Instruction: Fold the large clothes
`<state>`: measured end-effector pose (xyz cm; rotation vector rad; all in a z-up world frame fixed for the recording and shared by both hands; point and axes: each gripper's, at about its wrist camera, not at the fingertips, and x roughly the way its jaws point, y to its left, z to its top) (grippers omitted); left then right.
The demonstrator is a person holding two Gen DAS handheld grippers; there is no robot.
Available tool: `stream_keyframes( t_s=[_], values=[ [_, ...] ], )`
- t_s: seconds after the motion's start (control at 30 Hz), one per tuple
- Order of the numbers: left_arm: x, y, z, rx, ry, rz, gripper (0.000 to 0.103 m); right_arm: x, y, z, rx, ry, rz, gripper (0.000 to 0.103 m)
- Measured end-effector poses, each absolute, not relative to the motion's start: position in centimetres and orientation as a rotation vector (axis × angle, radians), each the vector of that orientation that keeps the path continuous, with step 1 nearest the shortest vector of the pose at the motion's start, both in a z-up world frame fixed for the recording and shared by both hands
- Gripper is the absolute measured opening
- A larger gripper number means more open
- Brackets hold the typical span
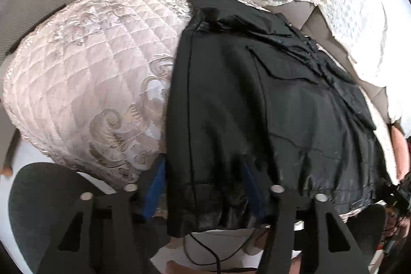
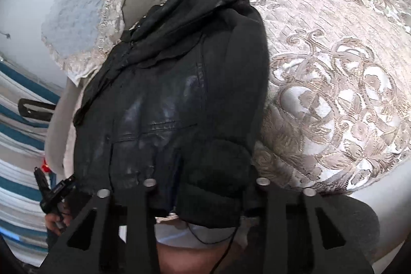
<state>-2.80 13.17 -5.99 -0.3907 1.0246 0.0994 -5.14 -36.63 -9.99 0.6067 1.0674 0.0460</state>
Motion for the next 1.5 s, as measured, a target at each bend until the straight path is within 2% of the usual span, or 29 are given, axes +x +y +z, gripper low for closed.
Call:
stream_keyframes(
  t_s=[0.1,0.27,0.33,0.4,0.5,0.57,0.63,0.7,0.77,1.13,1.5],
  values=[
    [-3.2,13.6,-6.1,-0.414,1.020,0.122,0.046,-5.0,-36.9,-10.1,0.619,1.074,0.040,0.030],
    [-3.3,13.8,-6.2,-0.431,1.026,0.130,0.046,-5.0,-36.7,-10.0,0.601,1.081,0.031,0.029],
    [-3.2,14.0,-6.4,-0.449,1.036,0.121,0.049,-5.0,-36.6,-10.0,0.595,1.081,0.022,0.026],
    [-2.9,13.6,-6.5,-0.426,1.056,0.108,0.057,-4.9,-36.6,-10.1,0.597,1.080,0.017,0.019],
    [-2.1,12.3,-6.7,-0.355,1.084,0.102,0.068,-4.8,-36.3,-10.1,0.585,1.076,0.016,0.015],
    [-1.9,11.6,-6.6,-0.314,1.089,0.132,0.069,-4.9,-36.3,-10.1,0.590,1.070,0.018,0.013],
    [-2.1,11.6,-6.3,-0.315,1.071,0.145,0.058,-5.0,-36.4,-9.9,0.596,1.060,0.025,0.011],
    [-2.7,12.4,-5.8,-0.353,1.043,0.136,0.023,-5.3,-36.4,-9.4,0.600,1.044,0.038,0.010],
    [-3.2,13.7,-5.4,-0.420,1.027,0.102,0.012,-5.5,-36.6,-8.8,0.611,1.023,0.058,0.009],
    [-4.6,17.4,1.1,-0.657,0.818,-0.084,0.006,-5.9,-38.0,-4.6,0.735,0.871,0.195,0.007],
    [4.4,18.3,4.4,-0.661,0.717,-0.151,0.004,2.5,-39.4,0.1,0.735,0.747,0.241,0.006]
  ],
)
